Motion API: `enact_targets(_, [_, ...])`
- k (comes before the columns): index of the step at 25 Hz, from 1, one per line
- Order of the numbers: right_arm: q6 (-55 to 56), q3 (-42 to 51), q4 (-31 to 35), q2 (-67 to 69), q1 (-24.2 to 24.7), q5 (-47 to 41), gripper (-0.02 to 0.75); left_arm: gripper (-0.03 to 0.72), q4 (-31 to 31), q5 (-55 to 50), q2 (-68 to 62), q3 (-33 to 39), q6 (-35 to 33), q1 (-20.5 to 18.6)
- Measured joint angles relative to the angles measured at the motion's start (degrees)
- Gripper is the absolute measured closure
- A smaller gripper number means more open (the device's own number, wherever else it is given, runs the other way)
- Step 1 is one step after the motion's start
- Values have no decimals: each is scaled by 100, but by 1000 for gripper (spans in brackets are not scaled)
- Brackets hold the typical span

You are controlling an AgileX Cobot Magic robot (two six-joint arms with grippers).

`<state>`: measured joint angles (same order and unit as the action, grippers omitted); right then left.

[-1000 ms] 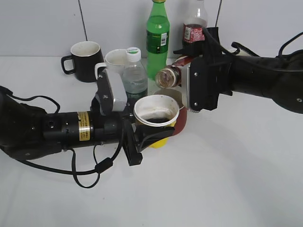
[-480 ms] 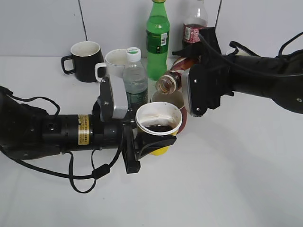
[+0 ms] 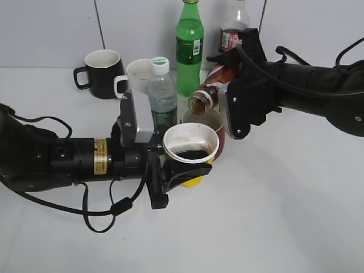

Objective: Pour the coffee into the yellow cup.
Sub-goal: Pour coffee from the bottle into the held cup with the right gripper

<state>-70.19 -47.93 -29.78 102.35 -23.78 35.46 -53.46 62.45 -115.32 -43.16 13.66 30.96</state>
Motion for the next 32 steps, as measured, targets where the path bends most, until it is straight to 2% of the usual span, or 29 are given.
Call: enact_targets(32, [-416, 0, 39, 0, 0, 39, 236, 299, 0, 0, 0, 0, 5, 0])
